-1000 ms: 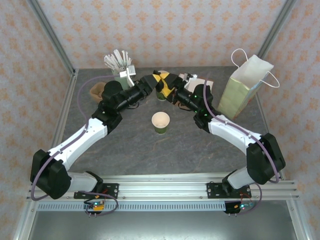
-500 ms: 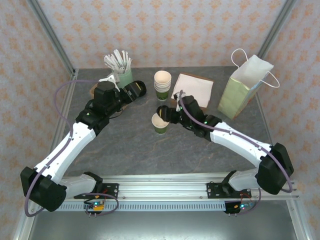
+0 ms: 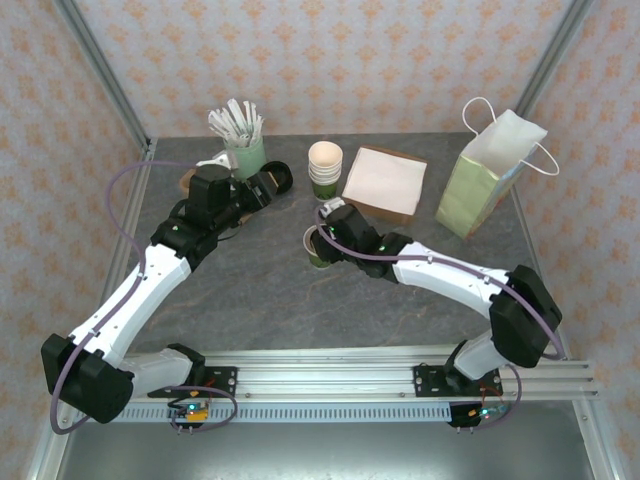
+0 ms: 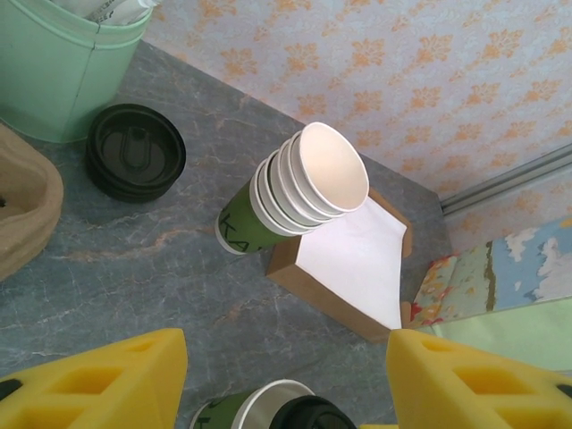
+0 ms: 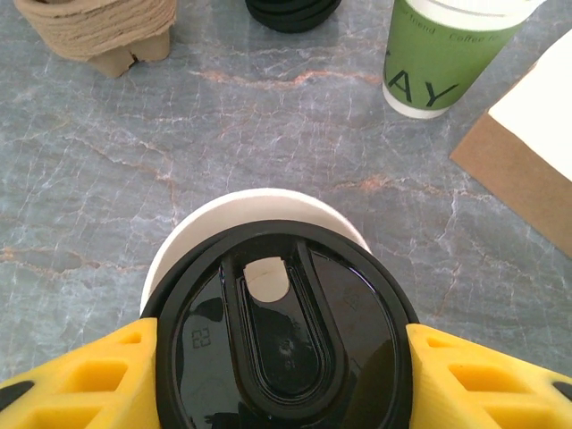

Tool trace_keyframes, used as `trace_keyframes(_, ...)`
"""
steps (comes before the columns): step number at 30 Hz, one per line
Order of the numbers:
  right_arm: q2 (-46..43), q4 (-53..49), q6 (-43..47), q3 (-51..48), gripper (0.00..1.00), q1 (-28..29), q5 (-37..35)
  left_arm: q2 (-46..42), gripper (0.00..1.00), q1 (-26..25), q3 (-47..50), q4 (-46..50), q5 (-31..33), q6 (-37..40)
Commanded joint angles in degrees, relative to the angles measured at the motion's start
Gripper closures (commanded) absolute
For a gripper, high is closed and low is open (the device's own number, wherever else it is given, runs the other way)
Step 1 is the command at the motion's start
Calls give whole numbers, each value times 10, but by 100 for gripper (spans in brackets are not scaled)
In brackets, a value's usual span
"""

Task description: Pack the takeout coffee

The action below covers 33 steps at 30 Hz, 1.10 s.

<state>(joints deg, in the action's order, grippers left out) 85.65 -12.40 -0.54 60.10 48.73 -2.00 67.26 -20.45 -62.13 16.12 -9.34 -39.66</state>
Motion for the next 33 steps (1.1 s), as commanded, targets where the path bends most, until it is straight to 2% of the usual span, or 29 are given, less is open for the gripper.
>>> trace_keyframes(1,8,28,20,19,44,2,-24,-11,39,6,10,7,15,13)
trace_keyframes(33,31,110,48,-56,44,10,-27,-6,38,6,18,2,3,9)
